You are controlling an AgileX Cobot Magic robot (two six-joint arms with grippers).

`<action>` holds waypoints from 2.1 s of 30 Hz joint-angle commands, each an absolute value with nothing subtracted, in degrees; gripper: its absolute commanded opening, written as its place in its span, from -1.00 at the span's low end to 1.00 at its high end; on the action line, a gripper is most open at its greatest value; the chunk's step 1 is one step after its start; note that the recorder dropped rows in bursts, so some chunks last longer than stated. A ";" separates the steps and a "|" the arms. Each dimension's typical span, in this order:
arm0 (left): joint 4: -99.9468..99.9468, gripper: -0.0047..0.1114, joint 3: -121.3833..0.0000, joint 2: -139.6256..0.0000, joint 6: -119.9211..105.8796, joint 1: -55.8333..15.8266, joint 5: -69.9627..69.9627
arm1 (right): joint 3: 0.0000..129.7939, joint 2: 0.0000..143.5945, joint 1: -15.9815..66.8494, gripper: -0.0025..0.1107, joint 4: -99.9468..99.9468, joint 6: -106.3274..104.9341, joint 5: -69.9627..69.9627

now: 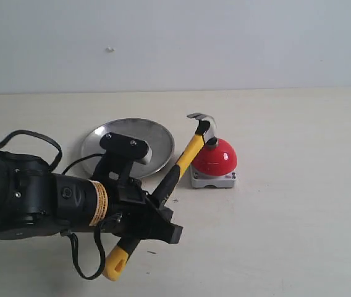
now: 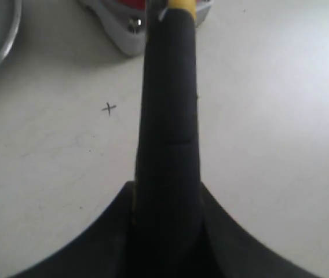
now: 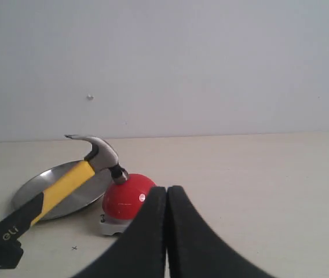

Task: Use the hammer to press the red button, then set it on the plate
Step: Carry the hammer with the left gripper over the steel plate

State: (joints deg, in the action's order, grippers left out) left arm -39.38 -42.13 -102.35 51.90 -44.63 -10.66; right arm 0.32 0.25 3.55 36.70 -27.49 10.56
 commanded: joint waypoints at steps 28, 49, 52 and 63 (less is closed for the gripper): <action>-53.16 -0.92 -43.25 -86.96 79.01 -24.70 -30.26 | 0.00 0.00 3.18 -0.96 36.98 -27.92 10.81; -68.28 -0.92 -60.90 -118.10 113.97 -11.77 -60.96 | 0.00 0.00 3.18 -0.96 36.98 -27.92 10.81; -68.28 -0.92 -62.18 -120.68 116.05 -11.77 -62.38 | 0.00 0.00 3.18 -0.96 36.98 -27.92 10.81; -68.35 -0.92 -62.29 -126.00 121.68 -11.77 -65.55 | 0.00 0.00 3.18 -0.96 36.98 -27.92 10.81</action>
State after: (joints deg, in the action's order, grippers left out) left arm -70.05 -61.56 -126.57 121.29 -11.70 -60.06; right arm 0.32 0.25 3.55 36.70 -27.49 10.82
